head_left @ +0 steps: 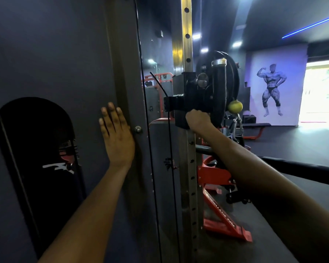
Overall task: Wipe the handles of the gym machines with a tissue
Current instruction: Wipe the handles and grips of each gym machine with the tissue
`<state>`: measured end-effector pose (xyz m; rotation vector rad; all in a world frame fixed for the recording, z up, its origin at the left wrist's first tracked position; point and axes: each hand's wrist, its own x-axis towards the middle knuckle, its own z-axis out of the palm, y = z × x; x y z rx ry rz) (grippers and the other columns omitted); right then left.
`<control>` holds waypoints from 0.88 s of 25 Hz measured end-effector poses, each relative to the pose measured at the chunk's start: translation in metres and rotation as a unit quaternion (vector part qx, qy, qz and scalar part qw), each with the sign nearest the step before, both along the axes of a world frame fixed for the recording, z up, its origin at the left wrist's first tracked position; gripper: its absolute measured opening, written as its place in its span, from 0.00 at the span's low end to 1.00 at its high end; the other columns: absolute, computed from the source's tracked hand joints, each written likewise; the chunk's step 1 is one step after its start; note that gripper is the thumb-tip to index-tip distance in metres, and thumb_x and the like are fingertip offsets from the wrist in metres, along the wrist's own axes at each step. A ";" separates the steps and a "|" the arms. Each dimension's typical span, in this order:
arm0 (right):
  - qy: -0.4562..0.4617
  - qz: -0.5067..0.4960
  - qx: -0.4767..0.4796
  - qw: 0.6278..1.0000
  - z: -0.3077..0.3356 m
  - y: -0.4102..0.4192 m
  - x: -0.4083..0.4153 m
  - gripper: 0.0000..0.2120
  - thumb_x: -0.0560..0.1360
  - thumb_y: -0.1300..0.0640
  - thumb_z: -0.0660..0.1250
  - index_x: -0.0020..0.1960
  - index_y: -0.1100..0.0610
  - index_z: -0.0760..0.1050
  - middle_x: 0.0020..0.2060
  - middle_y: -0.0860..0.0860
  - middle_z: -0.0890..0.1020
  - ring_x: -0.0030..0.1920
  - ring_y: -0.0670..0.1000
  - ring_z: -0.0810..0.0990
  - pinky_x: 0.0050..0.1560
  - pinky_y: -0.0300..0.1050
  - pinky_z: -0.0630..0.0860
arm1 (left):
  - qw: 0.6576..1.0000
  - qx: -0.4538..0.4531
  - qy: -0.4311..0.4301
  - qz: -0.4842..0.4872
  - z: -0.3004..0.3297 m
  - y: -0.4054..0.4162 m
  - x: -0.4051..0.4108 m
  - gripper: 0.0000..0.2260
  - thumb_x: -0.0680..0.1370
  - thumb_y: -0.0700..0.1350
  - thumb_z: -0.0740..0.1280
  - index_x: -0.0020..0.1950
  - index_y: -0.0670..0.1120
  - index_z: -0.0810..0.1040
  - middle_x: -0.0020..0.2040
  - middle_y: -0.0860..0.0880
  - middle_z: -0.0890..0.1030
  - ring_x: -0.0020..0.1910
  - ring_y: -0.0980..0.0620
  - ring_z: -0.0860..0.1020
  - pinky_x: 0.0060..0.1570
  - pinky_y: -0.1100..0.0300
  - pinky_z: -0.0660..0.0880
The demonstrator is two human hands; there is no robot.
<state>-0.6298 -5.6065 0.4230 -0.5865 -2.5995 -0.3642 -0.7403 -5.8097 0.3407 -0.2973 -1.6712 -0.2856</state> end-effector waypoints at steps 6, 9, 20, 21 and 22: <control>-0.056 -0.097 0.195 0.974 -0.042 -0.021 0.018 0.12 0.78 0.57 0.58 0.54 0.61 0.76 0.52 0.57 0.80 0.57 0.58 0.77 0.62 0.56 0.67 | 1.000 -0.001 0.002 0.000 0.001 -0.001 -0.001 0.29 0.84 0.42 0.56 0.78 0.36 0.41 0.78 0.35 0.50 0.77 0.37 0.47 0.75 0.46 0.38; -0.001 -0.032 0.166 0.986 -0.032 -0.001 0.005 0.11 0.78 0.63 0.58 0.56 0.63 0.76 0.55 0.59 0.78 0.60 0.58 0.74 0.60 0.53 0.69 | 1.000 0.001 0.004 0.004 0.001 0.000 0.000 0.30 0.84 0.42 0.56 0.77 0.36 0.42 0.78 0.35 0.51 0.77 0.36 0.50 0.75 0.45 0.40; -0.022 0.017 0.156 0.987 -0.022 0.009 -0.007 0.10 0.78 0.65 0.59 0.55 0.62 0.77 0.52 0.57 0.80 0.54 0.57 0.79 0.50 0.48 0.74 | 1.000 -0.012 -0.008 0.007 0.000 -0.003 0.001 0.31 0.83 0.43 0.58 0.77 0.35 0.41 0.78 0.35 0.51 0.77 0.35 0.51 0.74 0.44 0.45; 0.004 0.006 0.080 0.997 -0.016 0.004 -0.009 0.11 0.78 0.65 0.59 0.56 0.62 0.77 0.53 0.57 0.80 0.54 0.57 0.79 0.49 0.48 0.75 | 1.000 -0.014 -0.010 0.011 0.001 -0.004 0.001 0.31 0.83 0.43 0.58 0.77 0.35 0.42 0.78 0.35 0.51 0.77 0.35 0.51 0.74 0.44 0.45; 0.029 -0.013 0.011 0.999 -0.009 0.002 -0.011 0.11 0.78 0.65 0.59 0.57 0.63 0.76 0.55 0.57 0.79 0.55 0.57 0.79 0.50 0.48 0.75 | 1.000 -0.014 -0.010 0.012 0.000 -0.004 0.002 0.31 0.83 0.43 0.58 0.77 0.35 0.43 0.77 0.34 0.51 0.77 0.35 0.52 0.74 0.44 0.46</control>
